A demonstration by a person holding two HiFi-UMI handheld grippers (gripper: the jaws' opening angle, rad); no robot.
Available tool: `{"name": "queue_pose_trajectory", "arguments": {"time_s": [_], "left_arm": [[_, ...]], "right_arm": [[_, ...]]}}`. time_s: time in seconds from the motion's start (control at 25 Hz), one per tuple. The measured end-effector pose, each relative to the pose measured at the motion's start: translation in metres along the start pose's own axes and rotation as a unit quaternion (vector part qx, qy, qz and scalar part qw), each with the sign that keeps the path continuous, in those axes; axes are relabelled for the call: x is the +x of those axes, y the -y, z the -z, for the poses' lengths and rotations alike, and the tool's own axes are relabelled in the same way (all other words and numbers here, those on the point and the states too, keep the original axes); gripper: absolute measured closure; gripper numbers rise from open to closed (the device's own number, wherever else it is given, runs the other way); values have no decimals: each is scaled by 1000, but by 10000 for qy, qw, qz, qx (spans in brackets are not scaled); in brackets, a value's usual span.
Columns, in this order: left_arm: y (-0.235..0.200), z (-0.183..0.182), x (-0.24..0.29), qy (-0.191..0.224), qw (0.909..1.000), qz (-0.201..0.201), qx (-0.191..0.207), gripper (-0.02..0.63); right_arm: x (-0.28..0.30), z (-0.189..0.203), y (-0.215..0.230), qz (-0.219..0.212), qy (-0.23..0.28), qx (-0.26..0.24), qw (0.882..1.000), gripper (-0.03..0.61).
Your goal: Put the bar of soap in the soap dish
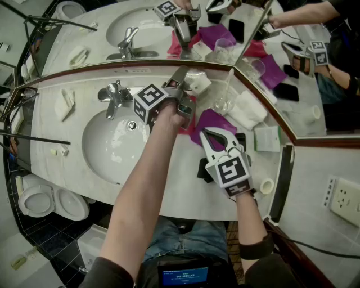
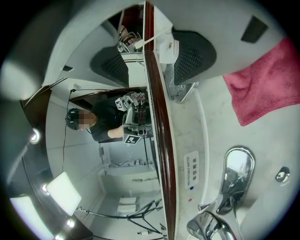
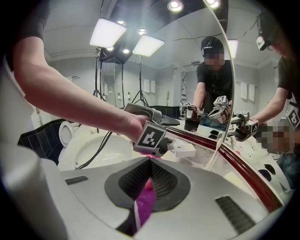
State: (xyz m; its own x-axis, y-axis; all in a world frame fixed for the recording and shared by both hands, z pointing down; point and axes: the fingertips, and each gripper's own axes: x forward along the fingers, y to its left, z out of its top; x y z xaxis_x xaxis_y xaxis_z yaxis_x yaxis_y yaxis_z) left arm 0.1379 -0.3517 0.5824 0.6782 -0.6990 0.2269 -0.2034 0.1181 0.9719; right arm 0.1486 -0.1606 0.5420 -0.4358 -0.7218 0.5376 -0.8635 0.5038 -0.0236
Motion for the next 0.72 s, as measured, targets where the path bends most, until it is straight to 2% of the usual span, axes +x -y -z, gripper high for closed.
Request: {"name": "queue_pose_trajectory", "arguments": {"time_s": [0.44,0.6,0.72], "left_arm": [[7,-3,-4,56,9999,92,83,326],[12,-5,-12,105,9998,117,107,393],[19,-7,-21,143,9996,134,211,471]], "right_arm": [[-2,6,2,-8,12,76,10000,561],[-6,7,-2,10,4,99,10000,561],[-11,6,-6,26,2,104,9999,561]]}}
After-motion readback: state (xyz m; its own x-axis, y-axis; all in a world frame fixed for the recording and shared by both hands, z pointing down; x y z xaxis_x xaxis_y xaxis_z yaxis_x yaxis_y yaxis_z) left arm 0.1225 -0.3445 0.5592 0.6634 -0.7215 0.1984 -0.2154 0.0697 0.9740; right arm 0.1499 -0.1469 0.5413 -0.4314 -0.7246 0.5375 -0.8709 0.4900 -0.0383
